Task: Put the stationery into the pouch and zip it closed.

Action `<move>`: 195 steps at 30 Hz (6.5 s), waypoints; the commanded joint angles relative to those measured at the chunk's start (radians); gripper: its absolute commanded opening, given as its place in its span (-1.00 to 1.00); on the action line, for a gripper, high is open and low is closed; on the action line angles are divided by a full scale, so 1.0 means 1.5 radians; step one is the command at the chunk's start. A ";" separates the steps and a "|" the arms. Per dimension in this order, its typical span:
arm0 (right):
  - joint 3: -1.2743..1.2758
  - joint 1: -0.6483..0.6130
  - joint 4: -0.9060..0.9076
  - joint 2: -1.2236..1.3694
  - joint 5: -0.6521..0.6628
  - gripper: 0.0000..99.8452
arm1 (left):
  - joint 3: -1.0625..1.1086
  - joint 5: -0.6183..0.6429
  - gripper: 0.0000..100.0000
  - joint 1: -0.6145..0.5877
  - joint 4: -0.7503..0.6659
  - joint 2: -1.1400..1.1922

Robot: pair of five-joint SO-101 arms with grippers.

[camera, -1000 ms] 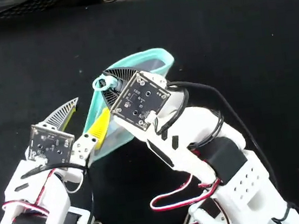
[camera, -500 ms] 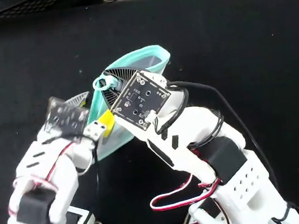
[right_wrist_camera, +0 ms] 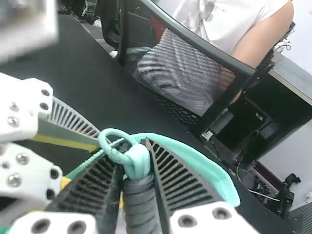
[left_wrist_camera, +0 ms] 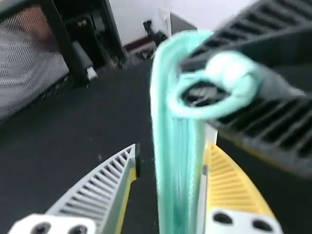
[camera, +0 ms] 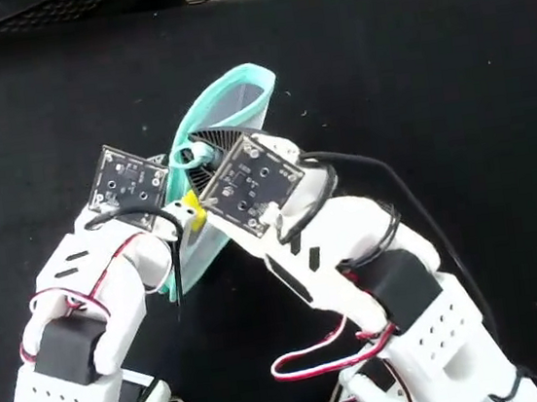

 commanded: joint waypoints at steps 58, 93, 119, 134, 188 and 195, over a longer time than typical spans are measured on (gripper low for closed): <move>0.212 0.008 -0.020 -0.409 -0.166 -0.67 | -0.014 -0.065 -0.94 0.031 0.094 0.002; 0.298 -0.061 -0.137 -0.254 -0.127 -0.81 | -0.106 -0.149 -0.94 -0.014 0.224 0.005; 0.246 -0.021 -0.114 -0.312 -0.241 -0.73 | -0.127 -0.144 -0.94 -0.013 0.210 0.151; 0.135 -0.018 -0.109 -0.113 -0.265 -0.73 | -0.117 -0.144 -0.94 -0.016 0.212 0.150; 0.040 0.035 -0.104 0.007 -0.184 -0.74 | -0.096 -0.145 -0.94 -0.024 0.222 0.150; 0.040 0.103 -0.160 0.012 -0.184 -0.74 | -0.096 -0.145 -0.94 -0.024 0.225 0.150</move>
